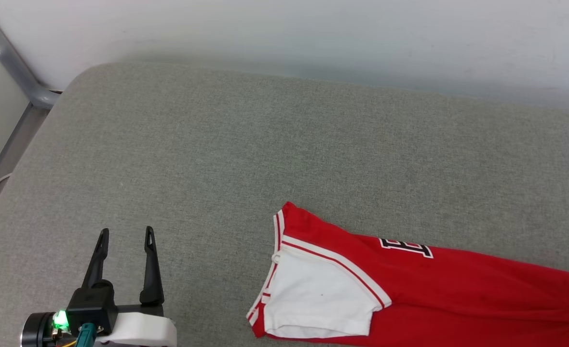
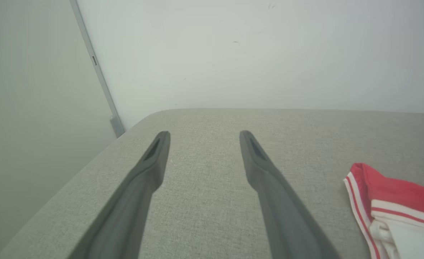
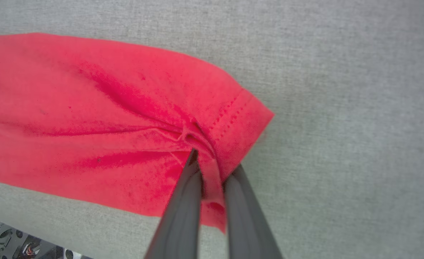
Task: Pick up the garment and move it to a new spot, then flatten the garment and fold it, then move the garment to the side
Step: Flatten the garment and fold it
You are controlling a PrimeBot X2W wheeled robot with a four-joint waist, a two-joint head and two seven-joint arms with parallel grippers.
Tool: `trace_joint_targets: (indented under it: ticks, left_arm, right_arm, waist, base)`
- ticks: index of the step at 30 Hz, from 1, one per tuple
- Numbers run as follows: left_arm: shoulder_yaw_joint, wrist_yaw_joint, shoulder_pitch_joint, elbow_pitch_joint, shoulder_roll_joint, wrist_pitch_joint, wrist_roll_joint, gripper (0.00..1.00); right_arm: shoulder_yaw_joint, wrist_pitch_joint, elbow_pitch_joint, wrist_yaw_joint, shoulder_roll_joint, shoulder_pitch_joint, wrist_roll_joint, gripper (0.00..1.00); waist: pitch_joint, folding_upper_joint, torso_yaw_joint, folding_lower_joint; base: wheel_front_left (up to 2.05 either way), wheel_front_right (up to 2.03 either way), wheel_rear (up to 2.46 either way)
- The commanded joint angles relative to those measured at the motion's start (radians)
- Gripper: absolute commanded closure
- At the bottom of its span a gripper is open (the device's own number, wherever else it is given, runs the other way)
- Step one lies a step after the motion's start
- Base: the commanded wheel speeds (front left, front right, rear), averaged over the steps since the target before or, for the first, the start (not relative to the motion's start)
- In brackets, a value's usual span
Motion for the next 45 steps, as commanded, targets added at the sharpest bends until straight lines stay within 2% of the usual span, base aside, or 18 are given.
trace_joint_targets:
  ticks: [1, 5, 12, 23, 28, 33, 39, 45]
  left_arm:
    - [0.0, -0.007, 0.007, 0.001, -0.003, -0.007, 0.007, 0.0]
    - [-0.003, -0.02, 0.008, 0.006, -0.008, -0.007, 0.021, 0.0]
    - [-0.006, -0.032, 0.017, 0.013, -0.014, -0.007, 0.03, 0.0]
    - [-0.004, -0.051, 0.019, 0.027, -0.014, -0.007, 0.038, 0.0]
    - [-0.011, -0.06, 0.004, 0.034, -0.015, -0.007, 0.041, 0.0]
    - [-0.019, -0.063, -0.012, 0.041, -0.017, -0.007, 0.045, 0.0]
    - [-0.03, -0.063, -0.029, 0.045, -0.021, -0.007, 0.046, 0.0]
    - [-0.035, -0.061, -0.045, 0.05, -0.023, -0.007, 0.044, 0.0]
  right_arm:
    - [-0.015, 0.0, 0.011, -0.002, -0.014, -0.005, -0.007, 1.0]
    - [-0.048, 0.006, 0.038, -0.002, -0.037, -0.009, -0.056, 1.0]
    - [-0.085, 0.023, 0.023, -0.002, 0.005, -0.008, -0.034, 1.0]
    - [-0.045, 0.077, -0.256, -0.001, 0.075, 0.048, 0.067, 1.0]
    - [0.045, 0.114, -0.357, -0.001, 0.087, 0.015, 0.054, 1.0]
    - [0.171, 0.129, -0.408, -0.001, 0.089, -0.062, 0.022, 1.0]
    - [0.348, 0.122, -0.413, -0.001, 0.094, -0.183, 0.0, 1.0]
    - [0.527, 0.092, -0.363, -0.001, 0.129, -0.315, -0.008, 1.0]
  waist:
    - [-0.001, 0.0, -0.001, -0.0001]
    - [-0.002, 0.0, -0.003, -0.0001]
    - [-0.01, 0.0, -0.01, -0.0001]
    - [-0.027, 0.0, -0.024, -0.0001]
    - [-0.022, 0.0, -0.018, -0.0001]
    - [-0.008, 0.0, -0.002, -0.0001]
    - [0.009, 0.0, 0.021, -0.0001]
    - [0.021, 0.0, 0.037, -0.0001]
  base:
    - [0.0, 0.0, 0.0]
    - [0.0, 0.0, 0.0]
    - [0.0, 0.0, 0.0]
    - [0.0, 0.0, 0.0]
    - [0.0, 0.0, 0.0]
    - [0.0, 0.0, 0.0]
    - [0.0, 0.0, 0.0]
    - [0.0, 0.0, 0.0]
